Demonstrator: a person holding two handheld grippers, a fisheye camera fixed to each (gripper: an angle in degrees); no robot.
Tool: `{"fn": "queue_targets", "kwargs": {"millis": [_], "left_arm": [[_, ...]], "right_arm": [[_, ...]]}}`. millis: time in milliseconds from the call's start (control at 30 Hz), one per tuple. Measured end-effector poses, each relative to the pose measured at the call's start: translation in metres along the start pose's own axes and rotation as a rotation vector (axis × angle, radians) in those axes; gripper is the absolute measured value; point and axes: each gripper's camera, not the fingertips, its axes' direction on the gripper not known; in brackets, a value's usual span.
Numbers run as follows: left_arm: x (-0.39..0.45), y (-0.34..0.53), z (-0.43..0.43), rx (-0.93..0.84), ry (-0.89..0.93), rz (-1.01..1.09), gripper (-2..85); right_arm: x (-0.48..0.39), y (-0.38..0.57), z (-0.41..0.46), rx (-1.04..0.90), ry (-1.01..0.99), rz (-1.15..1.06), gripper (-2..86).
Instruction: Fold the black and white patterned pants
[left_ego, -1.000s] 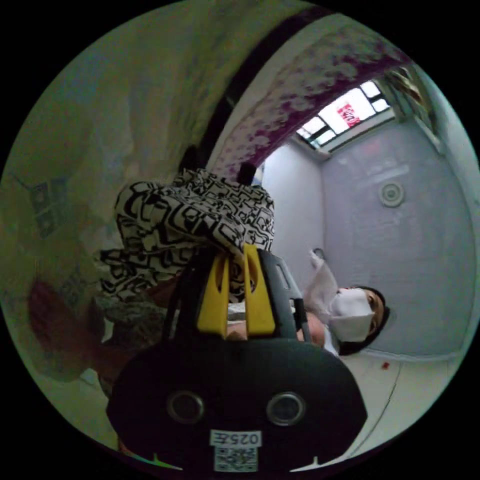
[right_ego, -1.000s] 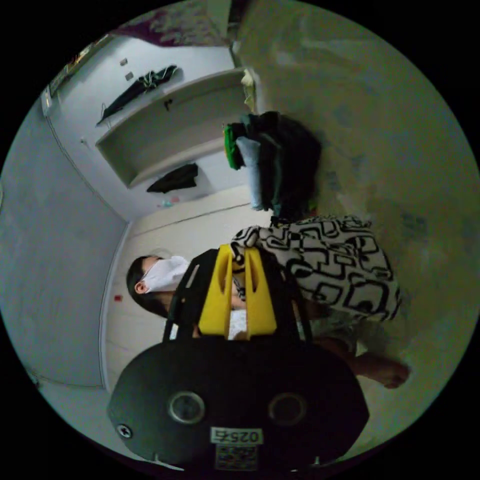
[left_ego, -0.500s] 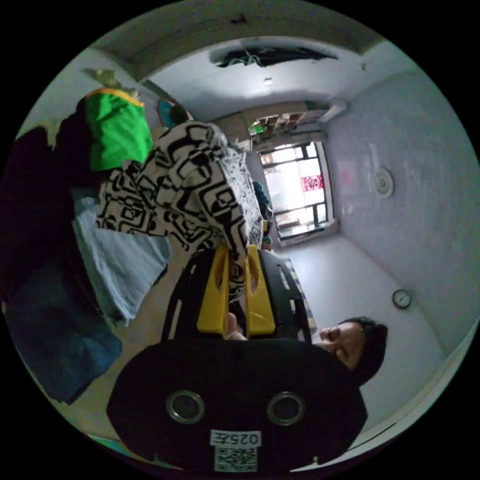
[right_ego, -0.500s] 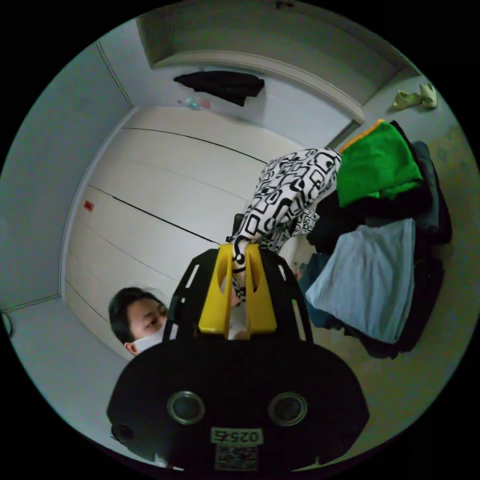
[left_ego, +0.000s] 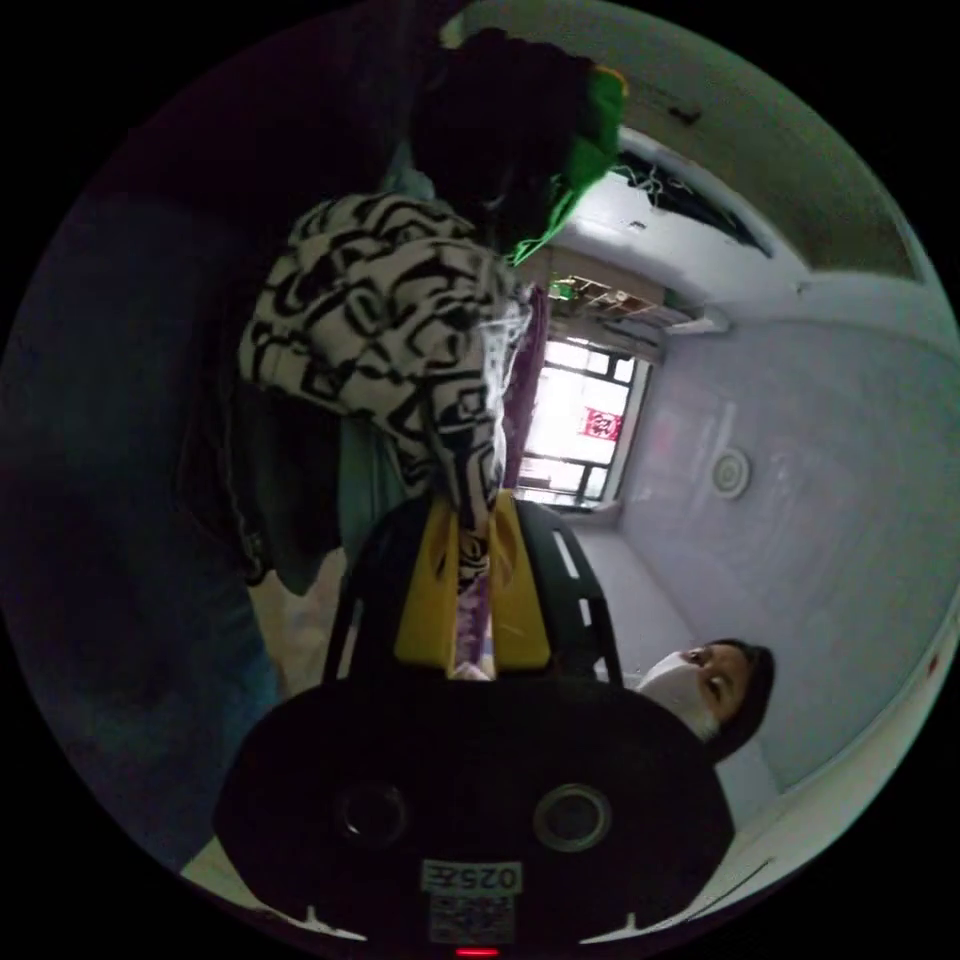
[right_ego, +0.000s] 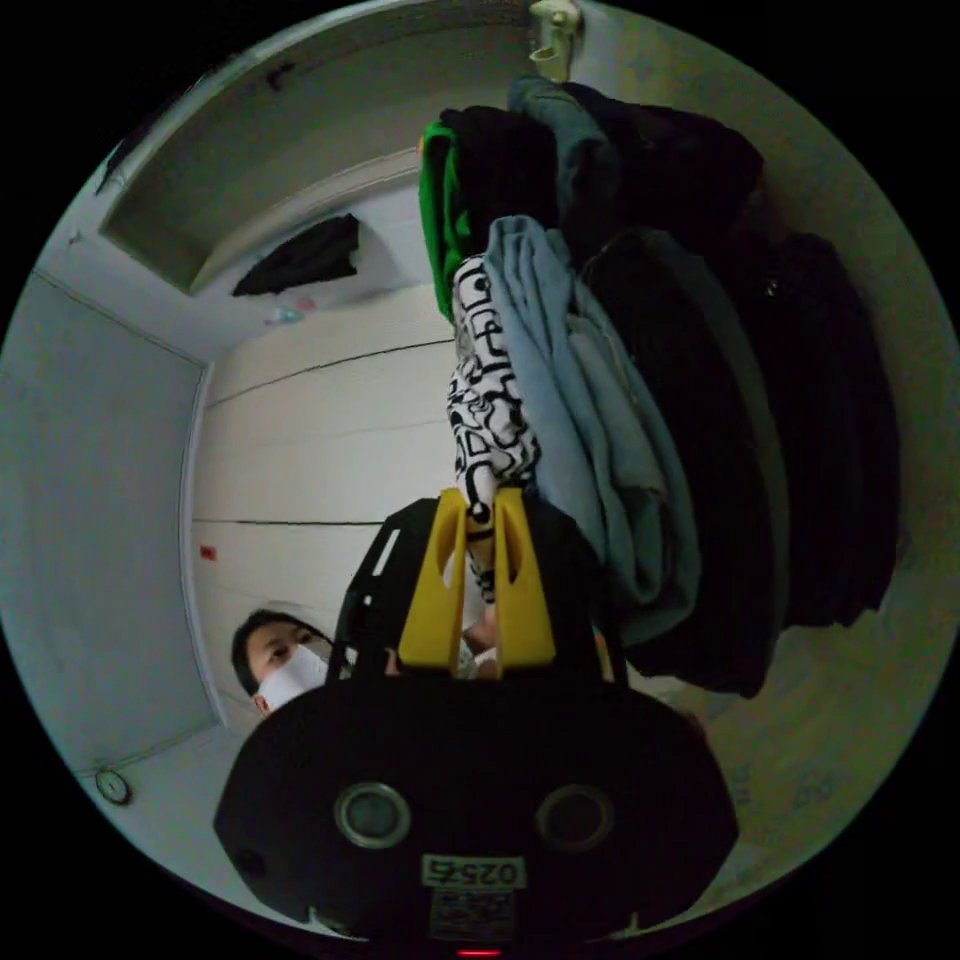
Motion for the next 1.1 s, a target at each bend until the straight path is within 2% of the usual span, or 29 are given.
{"fn": "queue_targets", "kwargs": {"millis": [100,333,400,467,533,633,733,800,900,933,1000,1033,1067,1100], "left_arm": [[0.015,0.012,0.004,-0.029,-0.114,0.044,0.4],[0.012,0.06,0.052,-0.066,-0.138,0.129,0.2],[0.017,0.083,0.078,-0.066,-0.274,0.241,0.2],[0.005,0.099,0.093,-0.066,-0.355,0.245,0.2],[-0.017,0.113,0.098,-0.063,-0.279,0.181,0.2],[-0.035,0.15,0.092,0.004,-0.228,0.189,1.0],[-0.025,0.187,0.08,0.19,-0.398,0.282,2.6],[-0.023,0.199,0.098,0.254,-0.5,0.331,2.7],[-0.029,0.191,0.165,0.111,-0.382,0.419,1.4],[-0.03,0.189,0.181,0.099,-0.415,0.434,0.9],[-0.049,0.185,0.247,0.065,-0.801,0.419,-0.4],[-0.058,0.186,0.262,0.045,-0.851,0.429,-0.6],[-0.078,0.194,0.274,0.09,-0.82,0.396,-0.7],[-0.092,0.207,0.28,0.125,-0.749,0.391,-0.8]], "right_arm": [[-0.02,0.0,0.01,-0.008,0.052,-0.009,4.8],[-0.088,0.054,0.003,0.096,0.243,-0.212,4.4],[-0.081,0.072,0.007,0.109,0.219,-0.177,4.6],[-0.067,0.083,0.017,0.111,0.236,-0.157,5.3],[-0.06,0.094,0.028,0.095,0.267,-0.181,7.2],[-0.082,0.115,0.031,0.114,0.359,-0.278,10.8],[-0.122,0.133,0.031,0.163,0.47,-0.385,10.5],[-0.159,0.142,0.065,0.175,0.605,-0.548,8.1],[-0.171,0.128,0.136,0.132,0.734,-0.664,5.1],[-0.168,0.122,0.15,0.129,0.75,-0.671,4.4],[-0.143,0.097,0.205,0.092,0.849,-0.642,0.5],[-0.131,0.091,0.219,0.089,0.928,-0.601,0.2],[-0.103,0.084,0.249,0.047,1.1,-0.524,-0.3],[-0.089,0.091,0.273,0.049,1.194,-0.55,-0.6]]}}
